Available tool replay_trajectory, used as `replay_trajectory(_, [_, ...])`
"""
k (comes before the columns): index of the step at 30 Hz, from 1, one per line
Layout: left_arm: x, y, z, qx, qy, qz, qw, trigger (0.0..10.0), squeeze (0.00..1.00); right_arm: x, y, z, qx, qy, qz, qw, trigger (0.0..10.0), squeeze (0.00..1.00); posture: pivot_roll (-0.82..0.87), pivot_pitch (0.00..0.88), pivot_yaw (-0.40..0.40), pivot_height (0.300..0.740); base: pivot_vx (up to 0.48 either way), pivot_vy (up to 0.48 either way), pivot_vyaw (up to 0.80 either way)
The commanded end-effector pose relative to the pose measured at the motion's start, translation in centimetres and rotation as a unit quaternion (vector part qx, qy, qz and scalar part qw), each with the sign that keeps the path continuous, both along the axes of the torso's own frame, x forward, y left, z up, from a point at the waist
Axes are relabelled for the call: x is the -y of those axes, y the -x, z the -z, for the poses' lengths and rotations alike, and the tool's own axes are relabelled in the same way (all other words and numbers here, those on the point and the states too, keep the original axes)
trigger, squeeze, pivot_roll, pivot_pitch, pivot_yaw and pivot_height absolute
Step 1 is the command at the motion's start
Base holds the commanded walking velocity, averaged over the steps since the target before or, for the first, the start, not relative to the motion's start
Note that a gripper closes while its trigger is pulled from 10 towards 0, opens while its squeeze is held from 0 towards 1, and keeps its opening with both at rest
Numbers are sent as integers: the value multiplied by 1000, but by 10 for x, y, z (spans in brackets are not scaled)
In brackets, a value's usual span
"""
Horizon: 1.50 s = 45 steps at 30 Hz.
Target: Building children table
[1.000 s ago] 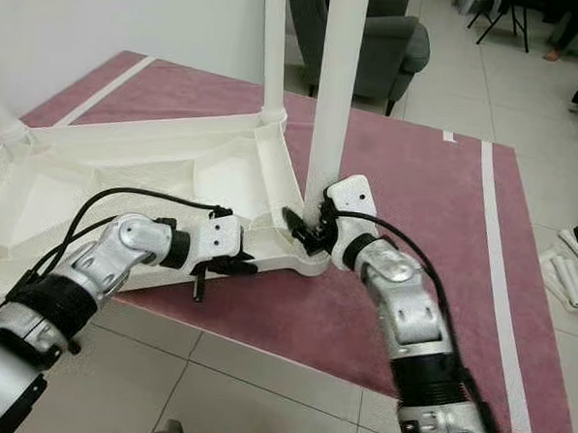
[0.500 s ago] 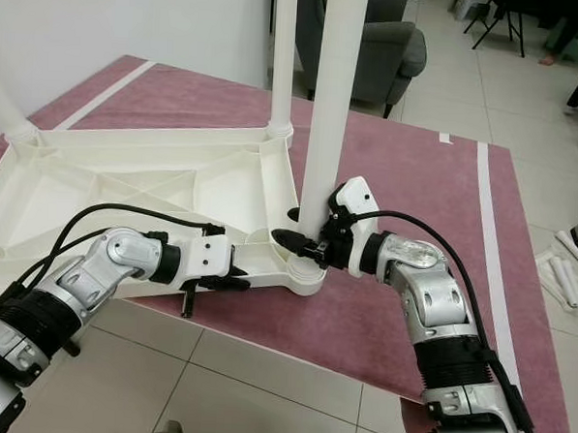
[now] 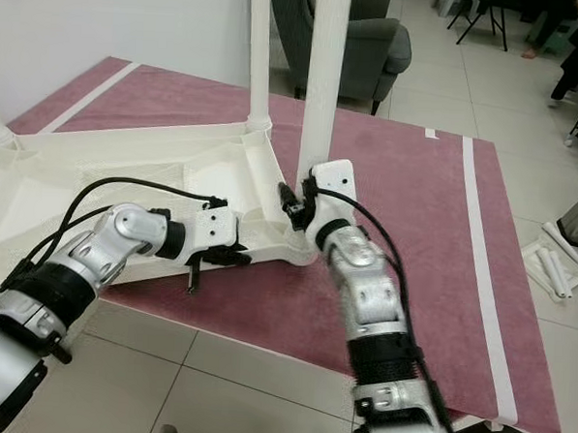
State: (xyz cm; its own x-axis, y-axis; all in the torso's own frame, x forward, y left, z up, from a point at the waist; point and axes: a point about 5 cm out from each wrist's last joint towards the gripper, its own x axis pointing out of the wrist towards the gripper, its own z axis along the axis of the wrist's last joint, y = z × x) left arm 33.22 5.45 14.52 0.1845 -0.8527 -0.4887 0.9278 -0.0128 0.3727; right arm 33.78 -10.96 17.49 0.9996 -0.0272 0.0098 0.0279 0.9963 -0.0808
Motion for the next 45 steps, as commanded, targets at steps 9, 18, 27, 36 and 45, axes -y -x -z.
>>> replay_trajectory(9, [51, 30, -35, 44, 57, 214, 974, 0, 0, 17, 8, 42, -86, 17, 124, 988, 0, 0, 77, 0, 7, 740, 0, 0, 0])
replay_trajectory(18, [51, 30, -35, 44, 57, 214, 974, 0, 0, 17, 8, 42, -86, 17, 124, 988, 0, 0, 77, 0, 7, 740, 0, 0, 0])
replay_trajectory(27, [51, 30, -35, 44, 57, 214, 974, 0, 0, 17, 8, 42, -86, 17, 124, 988, 0, 0, 77, 0, 7, 740, 0, 0, 0])
replay_trajectory(36, [51, 30, -35, 44, 57, 214, 974, 0, 0, 17, 8, 42, -86, 17, 124, 988, 0, 0, 77, 0, 7, 740, 0, 0, 0])
replay_trajectory(45, [51, 30, -35, 44, 57, 214, 974, 0, 0, 17, 8, 42, -86, 17, 124, 988, 0, 0, 77, 0, 7, 740, 0, 0, 0])
